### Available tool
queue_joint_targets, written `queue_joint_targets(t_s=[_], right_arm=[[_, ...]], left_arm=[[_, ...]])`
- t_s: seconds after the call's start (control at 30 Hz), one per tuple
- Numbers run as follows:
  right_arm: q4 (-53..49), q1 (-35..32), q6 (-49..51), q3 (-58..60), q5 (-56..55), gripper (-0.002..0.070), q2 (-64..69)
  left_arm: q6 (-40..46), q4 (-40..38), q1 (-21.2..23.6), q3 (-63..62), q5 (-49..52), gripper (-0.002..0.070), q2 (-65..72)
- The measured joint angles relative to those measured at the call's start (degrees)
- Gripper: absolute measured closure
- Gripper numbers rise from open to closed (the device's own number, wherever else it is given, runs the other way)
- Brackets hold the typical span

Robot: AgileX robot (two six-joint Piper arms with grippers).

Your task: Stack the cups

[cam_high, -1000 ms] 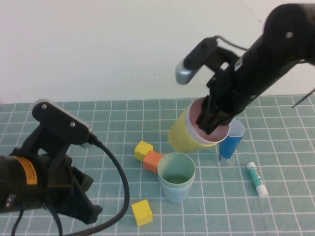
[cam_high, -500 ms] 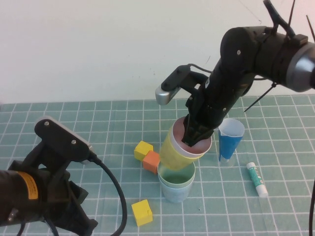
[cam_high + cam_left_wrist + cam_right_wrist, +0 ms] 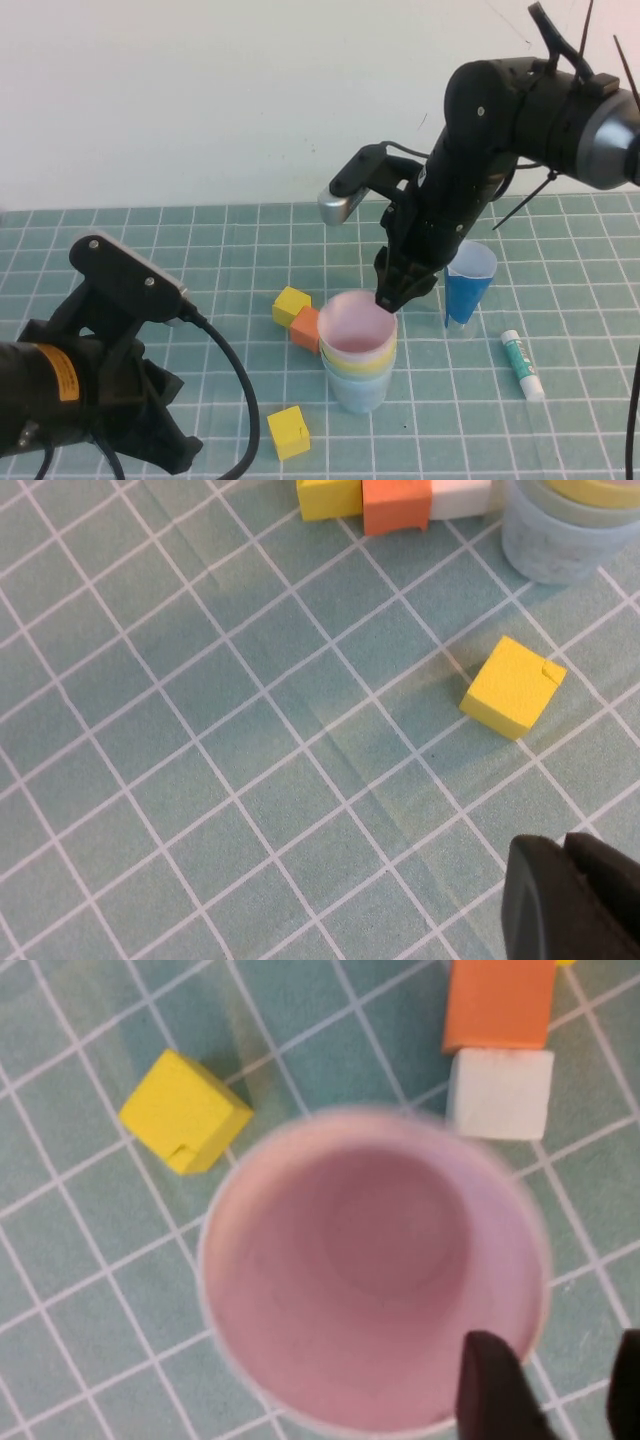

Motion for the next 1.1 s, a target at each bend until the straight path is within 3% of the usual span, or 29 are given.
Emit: queue_joint_targets(t_s=[0.1,0.2,0.37,0.5,0.83,1.1], right_arm=[[0.0,0.0,0.21,-0.21,-0.86,0.0387,0.0],[1.27,0.0,-0.13,-0.45,-1.76,0.0408,-0.8],[7.7,0.0,-5.12,-0.45,-3.68,0.0591,-6.93],[17.04,0.54,-13.47,2.03,-5.64,0.0659,-14.22],[34.93,1.04,-32.99,24.62,-19.78,0.0678,-35.16],[44.72,1.04,-44.82,43.42,-28.47,0.0678,-55.51]], left_arm=[[0.0,0.11,0.0,0.0,-0.38,0.0676,-0.21],[-0.71,0.21,0.0,0.08,-1.07,0.0676,-2.02],[-3.38,0.21,0.0,0.12,-1.59,0.0676,-10.67],[-4.54,0.69,0.0,0.21,0.91,0.0676,-19.34],[-7.86,4.07,0.0,5.53,5.24,0.0676,-36.39],[-7.95,4.17,0.0,7.88,11.24,0.0677,-39.45]])
